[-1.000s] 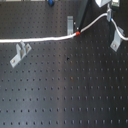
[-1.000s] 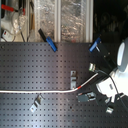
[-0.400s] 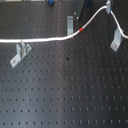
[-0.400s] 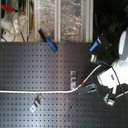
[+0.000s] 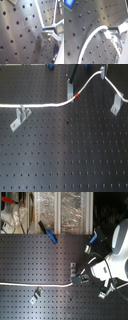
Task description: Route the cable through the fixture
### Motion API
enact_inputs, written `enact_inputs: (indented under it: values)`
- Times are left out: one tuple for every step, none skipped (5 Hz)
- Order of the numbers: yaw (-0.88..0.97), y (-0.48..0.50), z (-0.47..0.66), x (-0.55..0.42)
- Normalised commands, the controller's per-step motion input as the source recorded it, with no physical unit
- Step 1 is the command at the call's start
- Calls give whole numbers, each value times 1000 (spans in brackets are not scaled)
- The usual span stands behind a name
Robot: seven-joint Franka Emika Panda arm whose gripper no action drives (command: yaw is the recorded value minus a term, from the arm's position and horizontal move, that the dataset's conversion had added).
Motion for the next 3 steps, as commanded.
enact_inputs:
  values:
    - [97,50,0,-56]
    - [323,224,-10,-336]
    - [3,0,0,0]
